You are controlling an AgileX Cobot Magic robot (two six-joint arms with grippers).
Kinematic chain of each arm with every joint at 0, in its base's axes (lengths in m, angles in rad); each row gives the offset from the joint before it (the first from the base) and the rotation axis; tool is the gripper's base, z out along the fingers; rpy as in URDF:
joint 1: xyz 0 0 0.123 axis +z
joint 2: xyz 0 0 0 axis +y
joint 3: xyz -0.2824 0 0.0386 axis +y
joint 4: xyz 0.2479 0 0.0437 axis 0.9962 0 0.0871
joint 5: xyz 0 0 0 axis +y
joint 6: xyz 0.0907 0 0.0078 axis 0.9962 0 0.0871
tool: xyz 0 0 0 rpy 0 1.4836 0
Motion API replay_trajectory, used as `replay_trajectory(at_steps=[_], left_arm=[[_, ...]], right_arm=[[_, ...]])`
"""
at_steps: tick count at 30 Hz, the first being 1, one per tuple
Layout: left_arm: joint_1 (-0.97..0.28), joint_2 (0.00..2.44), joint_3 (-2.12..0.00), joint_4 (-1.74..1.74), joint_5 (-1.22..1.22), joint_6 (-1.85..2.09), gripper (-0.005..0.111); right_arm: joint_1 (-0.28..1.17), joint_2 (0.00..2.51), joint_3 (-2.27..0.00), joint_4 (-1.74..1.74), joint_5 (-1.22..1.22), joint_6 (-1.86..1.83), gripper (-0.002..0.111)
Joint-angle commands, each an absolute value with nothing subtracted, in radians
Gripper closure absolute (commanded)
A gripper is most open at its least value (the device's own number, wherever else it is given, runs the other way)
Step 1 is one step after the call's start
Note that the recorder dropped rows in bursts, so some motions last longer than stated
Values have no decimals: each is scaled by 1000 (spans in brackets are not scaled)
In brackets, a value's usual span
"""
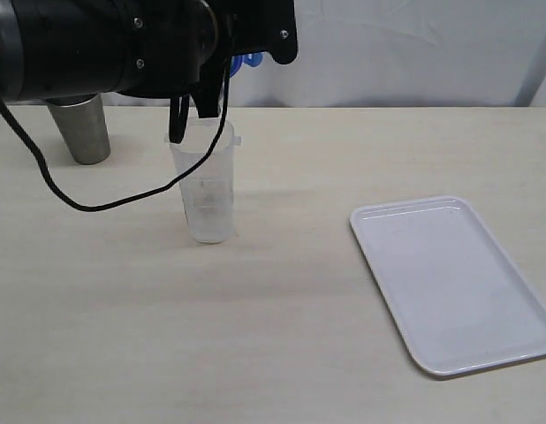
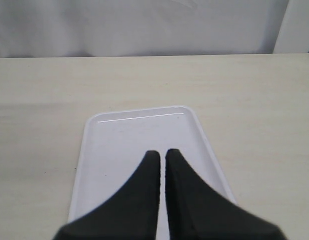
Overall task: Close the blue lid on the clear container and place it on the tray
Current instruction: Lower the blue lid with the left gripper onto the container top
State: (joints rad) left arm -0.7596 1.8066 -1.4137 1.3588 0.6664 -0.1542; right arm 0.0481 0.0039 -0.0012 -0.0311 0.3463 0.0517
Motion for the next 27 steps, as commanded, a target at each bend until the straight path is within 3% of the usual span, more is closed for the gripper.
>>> replay_trajectory(at_steps=[1, 5, 9, 27], left_arm=[[-794, 1796, -1419, 1390, 678, -172, 107], [-826, 1796, -1413, 1448, 698, -194, 107], [-861, 1796, -1334, 1744, 800, -403, 107], [-826, 1775, -1209, 1744, 818, -541, 107]], right_arm=[[49, 0, 0, -31, 345, 52, 104], [49, 0, 0, -31, 345, 52, 104], [49, 0, 0, -31, 345, 52, 104], [49, 0, 0, -31, 345, 52, 104]])
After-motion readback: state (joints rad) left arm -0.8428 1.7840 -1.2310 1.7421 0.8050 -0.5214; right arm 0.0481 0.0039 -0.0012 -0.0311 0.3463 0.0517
